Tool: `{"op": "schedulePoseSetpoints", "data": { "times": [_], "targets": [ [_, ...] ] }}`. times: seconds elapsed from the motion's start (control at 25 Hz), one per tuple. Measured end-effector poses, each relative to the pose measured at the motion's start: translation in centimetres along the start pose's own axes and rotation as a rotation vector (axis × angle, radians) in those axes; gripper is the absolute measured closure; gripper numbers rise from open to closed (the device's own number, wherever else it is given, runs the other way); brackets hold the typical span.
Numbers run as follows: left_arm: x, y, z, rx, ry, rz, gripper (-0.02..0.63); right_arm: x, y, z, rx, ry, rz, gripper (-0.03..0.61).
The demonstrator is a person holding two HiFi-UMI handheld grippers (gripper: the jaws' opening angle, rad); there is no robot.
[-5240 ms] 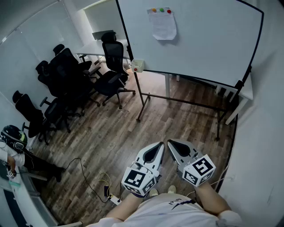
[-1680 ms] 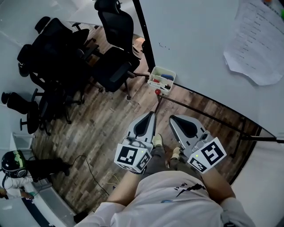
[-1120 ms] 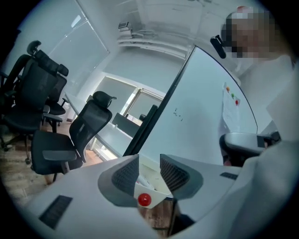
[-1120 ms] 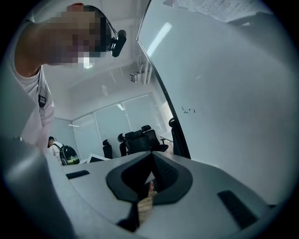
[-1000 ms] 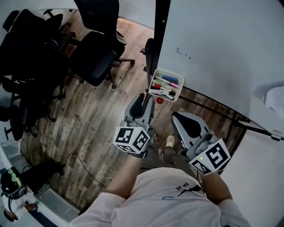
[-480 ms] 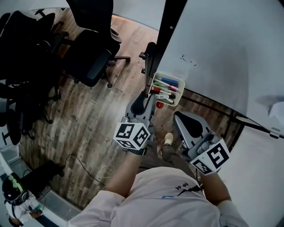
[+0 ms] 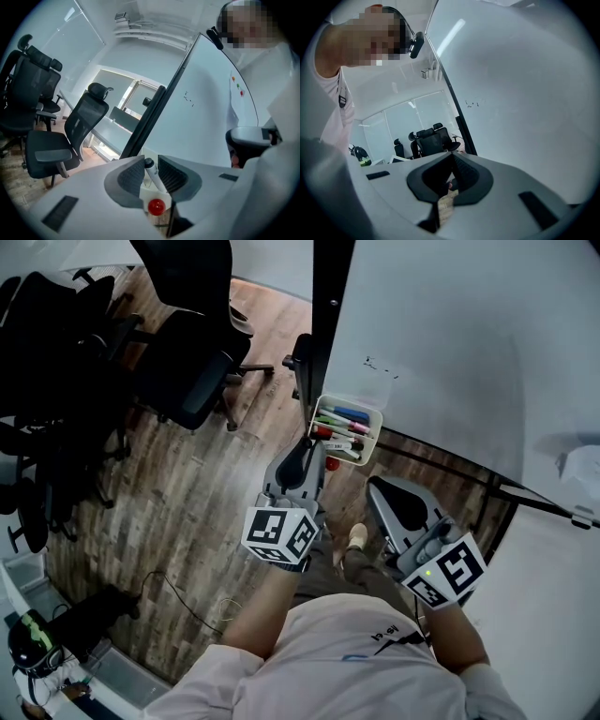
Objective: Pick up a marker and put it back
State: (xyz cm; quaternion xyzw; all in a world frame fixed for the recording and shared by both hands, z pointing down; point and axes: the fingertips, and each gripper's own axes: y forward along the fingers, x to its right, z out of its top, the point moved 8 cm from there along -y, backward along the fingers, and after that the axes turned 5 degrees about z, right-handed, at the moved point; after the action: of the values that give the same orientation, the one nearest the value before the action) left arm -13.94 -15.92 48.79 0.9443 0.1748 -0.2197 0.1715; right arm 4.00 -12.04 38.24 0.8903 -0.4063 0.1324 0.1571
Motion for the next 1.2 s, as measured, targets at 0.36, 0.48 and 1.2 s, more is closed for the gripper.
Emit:
{"op": "schedulePoseSetpoints", "data": {
  "times": [0.36,0.48,1.2],
  "targets": [
    [2.9,-0.1,0.6,0.018,0.099,-0.05,0.538,0.3,-2.0,0.5,0.016,-0.01,-0.015,0.565],
    [3.9,-0.4,1.5,0.033,0.121,-0.07,0.538,0.4,-2.8,0.9,0.033,-0.016,-0.02,0.565],
    [12.6,-7.9,9.8,0.14,0.211,-0.138,0.538,-1.9,-6.7,5.0,0.164,-0.092,0.042,0.565]
  ]
}}
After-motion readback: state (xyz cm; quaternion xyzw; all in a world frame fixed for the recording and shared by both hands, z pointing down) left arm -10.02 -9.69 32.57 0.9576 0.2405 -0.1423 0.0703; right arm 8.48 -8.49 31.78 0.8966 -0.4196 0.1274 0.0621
